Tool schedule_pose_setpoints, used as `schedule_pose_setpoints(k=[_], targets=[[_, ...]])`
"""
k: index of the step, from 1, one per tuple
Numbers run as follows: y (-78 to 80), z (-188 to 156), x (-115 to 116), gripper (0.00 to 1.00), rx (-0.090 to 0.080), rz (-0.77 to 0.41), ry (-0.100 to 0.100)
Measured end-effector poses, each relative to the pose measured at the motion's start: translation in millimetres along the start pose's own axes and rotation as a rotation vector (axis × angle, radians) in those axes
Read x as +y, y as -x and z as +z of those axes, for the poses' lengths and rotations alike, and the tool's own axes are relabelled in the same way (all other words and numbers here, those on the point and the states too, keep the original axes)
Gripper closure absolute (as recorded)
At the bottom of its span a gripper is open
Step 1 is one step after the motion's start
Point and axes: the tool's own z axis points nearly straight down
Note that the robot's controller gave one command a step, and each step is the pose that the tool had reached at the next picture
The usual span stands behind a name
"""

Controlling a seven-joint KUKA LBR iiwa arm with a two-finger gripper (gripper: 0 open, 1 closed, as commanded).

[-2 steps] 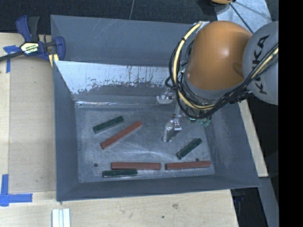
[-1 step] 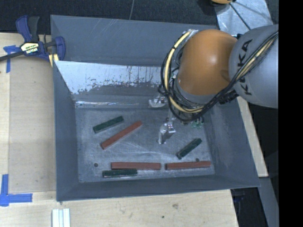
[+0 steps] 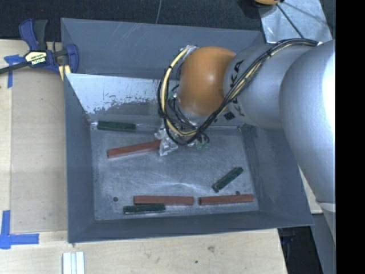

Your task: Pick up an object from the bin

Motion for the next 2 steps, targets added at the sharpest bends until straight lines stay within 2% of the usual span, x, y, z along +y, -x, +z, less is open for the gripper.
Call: schedule_pose_setpoints(k=[1,2], targets=[[0.0,0,0,1.0,0.0,0.0,0.0],[8.3,-148,-8,1.0,0.017,-0.219,0.002]])
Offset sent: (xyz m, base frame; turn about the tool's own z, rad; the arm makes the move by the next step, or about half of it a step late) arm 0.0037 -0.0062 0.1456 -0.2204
